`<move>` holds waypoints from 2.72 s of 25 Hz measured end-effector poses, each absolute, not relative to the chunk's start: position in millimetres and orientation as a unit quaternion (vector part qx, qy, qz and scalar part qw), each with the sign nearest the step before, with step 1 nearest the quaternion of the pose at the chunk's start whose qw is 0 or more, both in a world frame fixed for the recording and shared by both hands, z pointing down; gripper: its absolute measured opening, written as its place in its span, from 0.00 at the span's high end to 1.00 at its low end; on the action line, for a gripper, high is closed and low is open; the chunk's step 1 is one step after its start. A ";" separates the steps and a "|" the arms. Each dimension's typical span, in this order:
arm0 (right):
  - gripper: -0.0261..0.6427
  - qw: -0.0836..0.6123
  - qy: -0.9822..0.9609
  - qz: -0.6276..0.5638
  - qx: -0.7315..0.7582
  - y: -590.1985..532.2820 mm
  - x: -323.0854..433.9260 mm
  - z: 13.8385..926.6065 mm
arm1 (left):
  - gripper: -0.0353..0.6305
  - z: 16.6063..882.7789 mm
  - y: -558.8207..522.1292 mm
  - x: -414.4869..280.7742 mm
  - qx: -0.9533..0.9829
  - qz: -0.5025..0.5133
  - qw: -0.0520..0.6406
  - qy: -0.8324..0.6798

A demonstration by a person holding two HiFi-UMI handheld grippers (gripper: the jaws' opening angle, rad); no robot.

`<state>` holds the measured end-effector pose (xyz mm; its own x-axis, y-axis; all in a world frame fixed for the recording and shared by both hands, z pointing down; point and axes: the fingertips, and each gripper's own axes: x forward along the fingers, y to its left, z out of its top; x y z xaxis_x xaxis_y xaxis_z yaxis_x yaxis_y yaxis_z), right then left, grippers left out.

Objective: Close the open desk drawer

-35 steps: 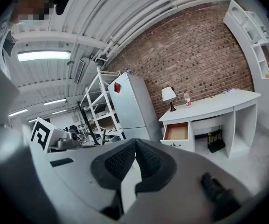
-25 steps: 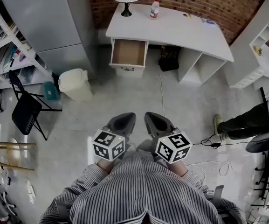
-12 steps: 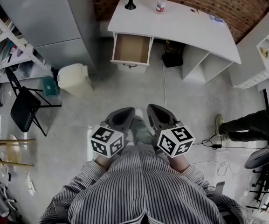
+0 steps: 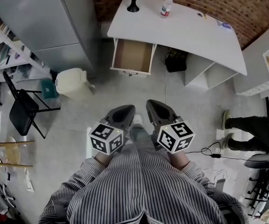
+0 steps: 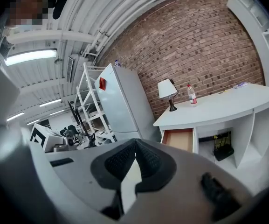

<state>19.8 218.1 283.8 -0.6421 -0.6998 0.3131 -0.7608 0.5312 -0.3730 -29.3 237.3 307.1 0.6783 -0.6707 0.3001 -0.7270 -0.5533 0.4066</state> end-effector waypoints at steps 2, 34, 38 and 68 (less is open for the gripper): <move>0.94 0.053 -0.875 0.239 0.418 189.3 24.0 279.5 | 0.92 306.7 209.9 -28.8 0.878 0.059 0.250 -0.404; 0.94 0.045 -0.875 0.224 0.427 -37.8 53.4 280.6 | 0.92 314.3 -16.4 -15.8 0.852 0.041 0.276 -0.443; 0.94 0.036 -0.865 0.238 0.440 -44.0 53.8 284.5 | 0.92 315.7 -24.6 -22.0 0.855 0.044 0.276 -0.437; 0.94 0.086 -0.842 0.329 0.418 -71.8 11.0 359.0 | 0.93 376.7 -70.1 -73.3 0.839 0.081 0.355 -0.404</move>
<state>11.0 -71.8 359.0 -0.6359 -0.6471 0.4207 -0.7609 0.4342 -0.4822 -73.3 -70.1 376.7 0.6603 -0.6207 0.4228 -0.7357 -0.4217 0.5300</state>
